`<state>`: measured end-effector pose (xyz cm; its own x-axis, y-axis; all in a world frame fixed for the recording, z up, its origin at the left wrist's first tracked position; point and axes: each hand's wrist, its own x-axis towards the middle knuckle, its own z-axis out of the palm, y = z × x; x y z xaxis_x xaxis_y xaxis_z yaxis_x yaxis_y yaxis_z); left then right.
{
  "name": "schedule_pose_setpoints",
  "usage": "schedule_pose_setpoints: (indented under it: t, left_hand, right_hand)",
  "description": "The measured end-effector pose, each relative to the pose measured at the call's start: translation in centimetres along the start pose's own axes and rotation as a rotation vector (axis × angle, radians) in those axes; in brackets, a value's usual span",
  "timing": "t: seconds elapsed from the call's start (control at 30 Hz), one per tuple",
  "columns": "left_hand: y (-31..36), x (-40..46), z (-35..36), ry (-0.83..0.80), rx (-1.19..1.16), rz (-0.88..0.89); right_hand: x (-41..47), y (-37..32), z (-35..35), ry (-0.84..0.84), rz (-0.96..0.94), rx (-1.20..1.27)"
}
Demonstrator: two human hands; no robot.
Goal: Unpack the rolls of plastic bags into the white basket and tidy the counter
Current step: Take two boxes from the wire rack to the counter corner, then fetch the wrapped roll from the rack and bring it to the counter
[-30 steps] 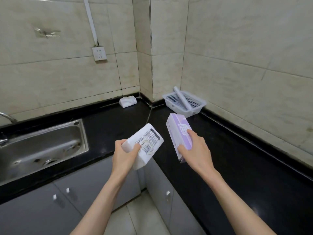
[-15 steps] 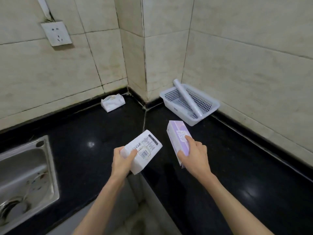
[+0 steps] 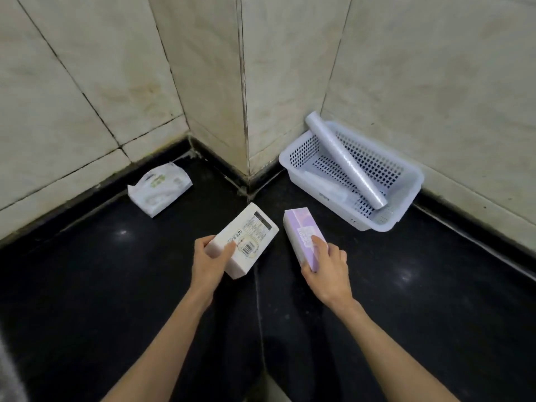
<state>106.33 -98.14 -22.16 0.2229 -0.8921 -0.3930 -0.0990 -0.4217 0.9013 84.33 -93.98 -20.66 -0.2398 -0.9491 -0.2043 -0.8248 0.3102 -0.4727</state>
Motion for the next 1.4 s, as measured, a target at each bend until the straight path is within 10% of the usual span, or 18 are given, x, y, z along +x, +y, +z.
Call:
schedule_pose_setpoints:
  t: [0.37,0.73,1.03,1.4]
  left_hand:
    - [0.5,4.9,-1.8,-0.084,0.347,-0.034]
    - [11.8,-3.9,4.4,-0.257,0.659,0.874]
    - [19.0,-24.9,13.1,-0.47,0.73,1.498]
    - [10.5,-61.5,22.8,-0.957,0.508,1.911]
  right_hand:
    - [1.9,-0.3,1.7,-0.039,0.054,-0.054]
    - [-3.8,0.5,-10.2,0.36,-0.015,-0.083]
    - [-24.0,7.8,-24.3,0.814,0.12,-0.268]
    - [-61.9,21.1,-28.3,1.118,0.674,-0.416]
